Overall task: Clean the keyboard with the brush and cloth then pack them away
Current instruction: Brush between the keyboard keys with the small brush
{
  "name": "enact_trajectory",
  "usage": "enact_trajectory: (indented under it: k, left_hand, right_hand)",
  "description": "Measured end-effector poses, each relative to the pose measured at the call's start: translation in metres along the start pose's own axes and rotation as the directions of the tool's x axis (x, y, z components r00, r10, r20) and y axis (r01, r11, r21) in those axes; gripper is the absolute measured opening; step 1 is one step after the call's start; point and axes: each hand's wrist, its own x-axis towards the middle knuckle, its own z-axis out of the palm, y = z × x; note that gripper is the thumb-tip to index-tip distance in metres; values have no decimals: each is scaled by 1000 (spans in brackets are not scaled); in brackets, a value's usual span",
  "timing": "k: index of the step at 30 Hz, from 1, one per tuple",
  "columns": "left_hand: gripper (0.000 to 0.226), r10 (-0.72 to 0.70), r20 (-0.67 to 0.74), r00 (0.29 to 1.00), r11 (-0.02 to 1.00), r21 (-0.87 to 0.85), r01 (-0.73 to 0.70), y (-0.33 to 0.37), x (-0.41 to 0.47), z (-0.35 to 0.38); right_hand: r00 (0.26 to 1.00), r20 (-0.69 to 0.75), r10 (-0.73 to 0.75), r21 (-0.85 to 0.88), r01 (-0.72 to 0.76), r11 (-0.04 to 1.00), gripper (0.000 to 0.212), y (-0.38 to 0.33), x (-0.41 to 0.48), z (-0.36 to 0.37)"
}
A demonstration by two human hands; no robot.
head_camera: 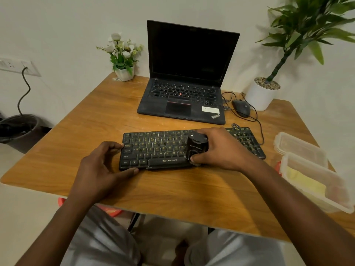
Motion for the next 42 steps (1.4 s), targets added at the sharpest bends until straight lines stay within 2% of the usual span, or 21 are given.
enact_trajectory:
  k: [5, 8, 15, 22, 29, 34, 38, 42]
  left_hand:
    - [79, -2, -4, 1000, 1000, -6, 2, -1, 0, 1]
    - [78, 0, -1, 1000, 1000, -4, 0, -1, 0, 0]
    - [78, -6, -8, 1000, 1000, 8, 6, 0, 0, 1]
    - [79, 3, -18, 1000, 1000, 17, -3, -1, -1, 1]
    - [80, 5, -13, 1000, 1000, 23, -5, 0, 0, 1]
    - [81, -3, -11, 1000, 1000, 26, 4, 1, 0, 1]
    - [82, -8, -3, 1000, 1000, 21, 8, 0, -1, 0]
    - [82, -11, -3, 1000, 1000, 6, 11, 2, 0, 0]
  right_hand:
    - [998, -31, 58, 0, -59, 998, 40, 6, 3, -10]
    - [998, -56, 38, 0, -38, 999, 41, -2, 6, -1]
    - [1000, 8, 28, -36, -27, 999, 37, -2, 0, -2]
    - [993, -98, 59, -8, -60, 998, 32, -8, 7, 7]
    - [997, -20, 70, -31, -70, 997, 33, 0, -6, -1]
    - [987, -94, 134, -1, -134, 991, 38, 4, 1, -6]
    - [982, -150, 118, -14, -121, 993, 45, -1, 5, -3]
    - [993, -87, 75, 8, -75, 997, 38, -5, 1, 6]
